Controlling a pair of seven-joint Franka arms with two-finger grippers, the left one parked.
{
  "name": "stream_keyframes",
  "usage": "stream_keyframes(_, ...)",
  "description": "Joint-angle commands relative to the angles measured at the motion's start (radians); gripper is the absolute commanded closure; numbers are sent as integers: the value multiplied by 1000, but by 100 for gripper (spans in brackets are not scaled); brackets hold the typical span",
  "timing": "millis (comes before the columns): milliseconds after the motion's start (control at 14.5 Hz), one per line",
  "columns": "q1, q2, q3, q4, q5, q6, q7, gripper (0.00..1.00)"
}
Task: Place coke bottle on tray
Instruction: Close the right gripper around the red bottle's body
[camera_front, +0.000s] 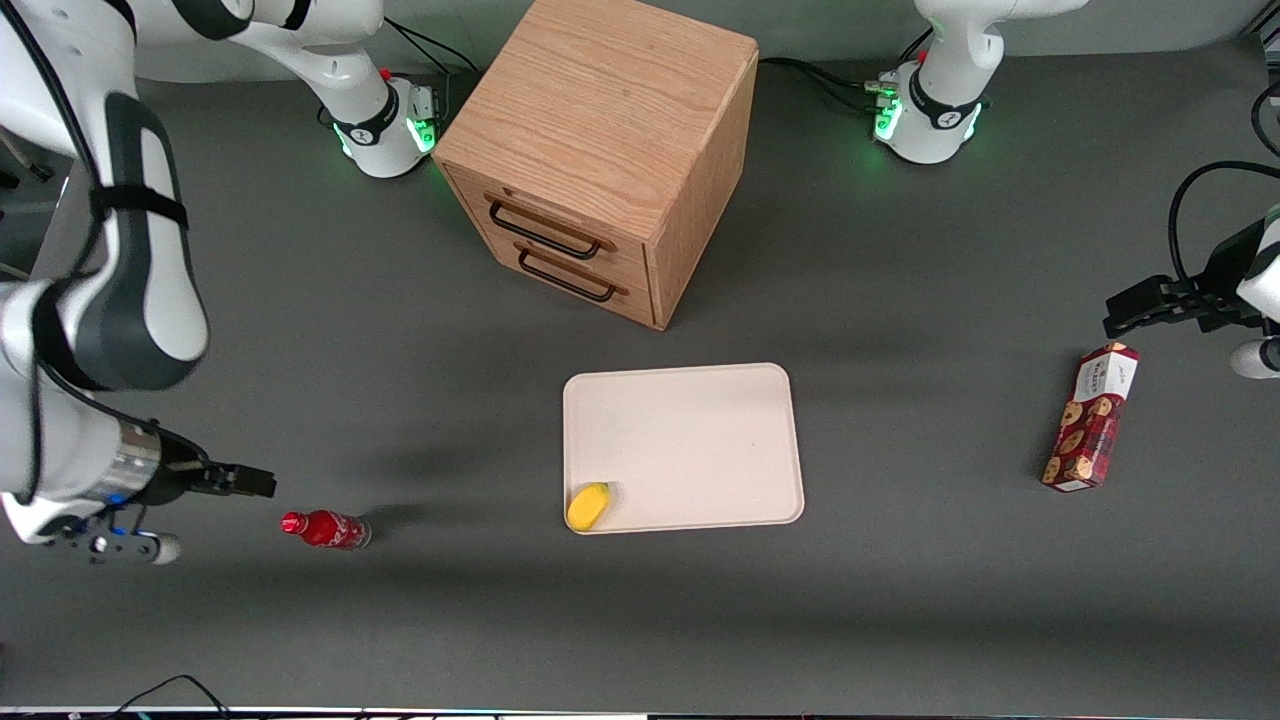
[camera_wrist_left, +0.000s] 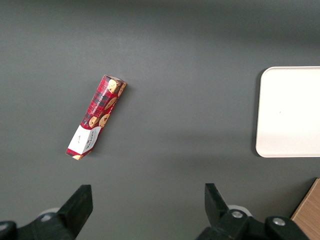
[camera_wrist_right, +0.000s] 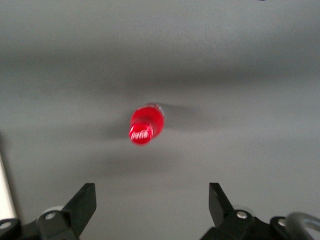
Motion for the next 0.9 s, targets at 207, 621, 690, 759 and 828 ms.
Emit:
stream_keyframes(207, -1, 112, 25, 51, -34, 106, -16, 0)
stream_keyframes(621, 8, 160, 28, 10, -39, 209, -15, 0)
stream_keyframes(690, 9, 158, 29, -1, -40, 217, -15, 0)
stream_keyframes(759, 9, 160, 31, -10, -42, 218, -15, 1)
stream_keyframes(828, 9, 160, 31, -12, -42, 218, -16, 8)
